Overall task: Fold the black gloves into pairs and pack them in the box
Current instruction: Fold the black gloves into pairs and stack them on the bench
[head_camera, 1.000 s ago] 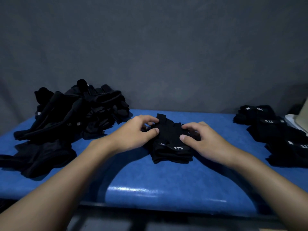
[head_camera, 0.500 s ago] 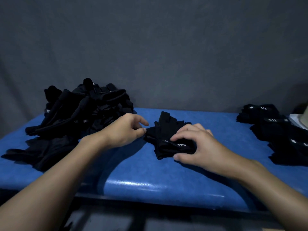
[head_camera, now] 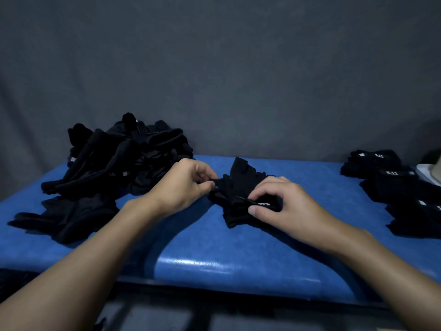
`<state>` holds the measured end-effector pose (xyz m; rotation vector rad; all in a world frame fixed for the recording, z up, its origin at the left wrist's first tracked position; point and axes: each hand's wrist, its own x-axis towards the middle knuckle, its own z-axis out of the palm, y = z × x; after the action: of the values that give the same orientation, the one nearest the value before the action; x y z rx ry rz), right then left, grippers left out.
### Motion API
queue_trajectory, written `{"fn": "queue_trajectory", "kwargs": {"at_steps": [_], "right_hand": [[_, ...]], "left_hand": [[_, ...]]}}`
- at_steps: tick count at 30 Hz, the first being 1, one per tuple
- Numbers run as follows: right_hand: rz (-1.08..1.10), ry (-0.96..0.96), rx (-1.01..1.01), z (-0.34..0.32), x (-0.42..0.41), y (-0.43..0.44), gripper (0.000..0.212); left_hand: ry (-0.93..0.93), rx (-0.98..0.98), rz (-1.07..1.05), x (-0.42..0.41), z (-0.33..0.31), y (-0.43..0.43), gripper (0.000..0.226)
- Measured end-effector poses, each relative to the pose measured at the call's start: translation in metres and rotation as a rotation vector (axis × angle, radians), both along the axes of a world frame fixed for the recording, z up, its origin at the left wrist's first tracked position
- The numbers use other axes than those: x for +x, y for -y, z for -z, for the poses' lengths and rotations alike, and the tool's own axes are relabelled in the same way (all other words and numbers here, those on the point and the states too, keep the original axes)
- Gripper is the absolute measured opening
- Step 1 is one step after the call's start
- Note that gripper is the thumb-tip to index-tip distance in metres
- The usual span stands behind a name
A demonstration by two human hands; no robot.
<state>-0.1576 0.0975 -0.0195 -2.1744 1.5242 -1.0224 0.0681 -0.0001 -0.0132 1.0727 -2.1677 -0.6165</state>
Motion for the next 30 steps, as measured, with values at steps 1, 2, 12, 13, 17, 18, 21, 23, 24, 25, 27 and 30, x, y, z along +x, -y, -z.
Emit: {"fn": "queue_trajectory", "kwargs": {"at_steps": [1, 2, 12, 13, 17, 18, 21, 23, 24, 25, 27, 30], "right_hand": [[0.008, 0.011, -0.016, -0.001, 0.000, 0.000, 0.006], [0.012, 0.022, -0.032, -0.003, 0.001, -0.001, 0.007], [0.018, -0.043, -0.006, -0.003, 0.004, -0.001, 0.028], [0.031, -0.027, -0.013, -0.003, 0.003, -0.001, 0.033], [0.215, -0.050, -0.074, 0.000, -0.002, 0.007, 0.022], [0.293, -0.059, -0.058, 0.002, -0.005, 0.010, 0.020], [0.401, -0.019, 0.090, 0.006, -0.016, 0.014, 0.022], [0.409, -0.038, 0.160, 0.008, -0.018, 0.014, 0.024], [0.419, -0.064, 0.172, 0.009, -0.017, 0.013, 0.025], [0.433, -0.088, 0.173, 0.009, -0.016, 0.012, 0.025], [0.444, -0.086, 0.163, 0.008, -0.015, 0.012, 0.023], [0.431, -0.021, 0.137, 0.008, -0.015, 0.013, 0.020]], "left_hand": [[-0.012, -0.011, 0.001, 0.001, -0.002, 0.000, 0.015], [-0.021, -0.021, 0.000, 0.002, -0.004, 0.000, 0.015], [0.036, 0.031, -0.021, 0.004, -0.006, -0.009, 0.025], [0.008, -0.014, -0.008, 0.002, -0.006, -0.011, 0.023], [0.041, -0.134, 0.120, -0.010, -0.006, -0.018, 0.034], [0.083, -0.135, 0.130, -0.012, -0.004, -0.018, 0.044], [0.265, -0.110, 0.098, -0.014, -0.001, -0.022, 0.064], [0.392, -0.115, 0.081, -0.014, 0.001, -0.023, 0.076], [0.441, -0.127, 0.079, -0.014, 0.002, -0.023, 0.082], [0.477, -0.133, 0.078, -0.014, 0.003, -0.022, 0.085], [0.517, -0.114, 0.078, -0.013, 0.005, -0.021, 0.087], [0.534, -0.095, 0.082, -0.014, 0.006, -0.020, 0.088]]}}
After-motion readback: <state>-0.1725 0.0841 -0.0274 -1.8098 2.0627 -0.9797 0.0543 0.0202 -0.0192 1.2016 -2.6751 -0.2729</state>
